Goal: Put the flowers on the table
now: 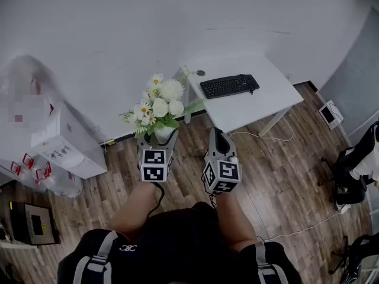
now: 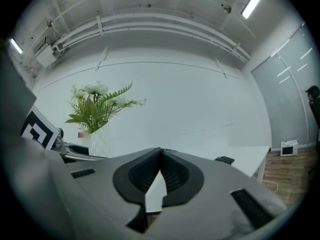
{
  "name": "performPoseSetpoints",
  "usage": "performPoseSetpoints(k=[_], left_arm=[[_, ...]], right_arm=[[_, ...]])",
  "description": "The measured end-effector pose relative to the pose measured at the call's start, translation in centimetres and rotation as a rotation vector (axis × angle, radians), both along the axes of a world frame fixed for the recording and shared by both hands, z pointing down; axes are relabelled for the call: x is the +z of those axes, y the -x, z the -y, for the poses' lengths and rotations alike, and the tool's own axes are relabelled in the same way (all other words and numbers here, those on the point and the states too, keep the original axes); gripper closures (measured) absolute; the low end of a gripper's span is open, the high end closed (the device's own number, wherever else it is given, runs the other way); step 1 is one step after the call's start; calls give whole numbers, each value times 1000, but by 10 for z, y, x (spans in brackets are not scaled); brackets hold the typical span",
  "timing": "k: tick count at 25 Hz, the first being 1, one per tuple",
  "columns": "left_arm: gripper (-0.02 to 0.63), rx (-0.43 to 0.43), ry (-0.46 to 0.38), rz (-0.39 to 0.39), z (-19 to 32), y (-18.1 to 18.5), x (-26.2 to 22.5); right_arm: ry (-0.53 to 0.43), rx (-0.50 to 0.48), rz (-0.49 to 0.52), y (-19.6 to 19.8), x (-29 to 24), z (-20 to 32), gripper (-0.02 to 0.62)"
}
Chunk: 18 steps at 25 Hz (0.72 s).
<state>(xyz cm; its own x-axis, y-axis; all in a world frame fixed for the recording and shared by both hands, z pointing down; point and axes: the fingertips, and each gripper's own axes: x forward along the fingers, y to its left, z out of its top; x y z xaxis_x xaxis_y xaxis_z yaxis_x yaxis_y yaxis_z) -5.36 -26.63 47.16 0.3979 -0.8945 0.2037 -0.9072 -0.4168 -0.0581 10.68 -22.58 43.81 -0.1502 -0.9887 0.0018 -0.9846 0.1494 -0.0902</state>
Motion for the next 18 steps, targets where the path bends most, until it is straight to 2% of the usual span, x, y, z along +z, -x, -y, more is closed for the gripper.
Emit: performPoseSetpoints(k=[18], left_arm=[[256, -35, 28, 11, 1, 19, 13]], right_arm=[[33, -22, 49, 7, 16, 7, 591]])
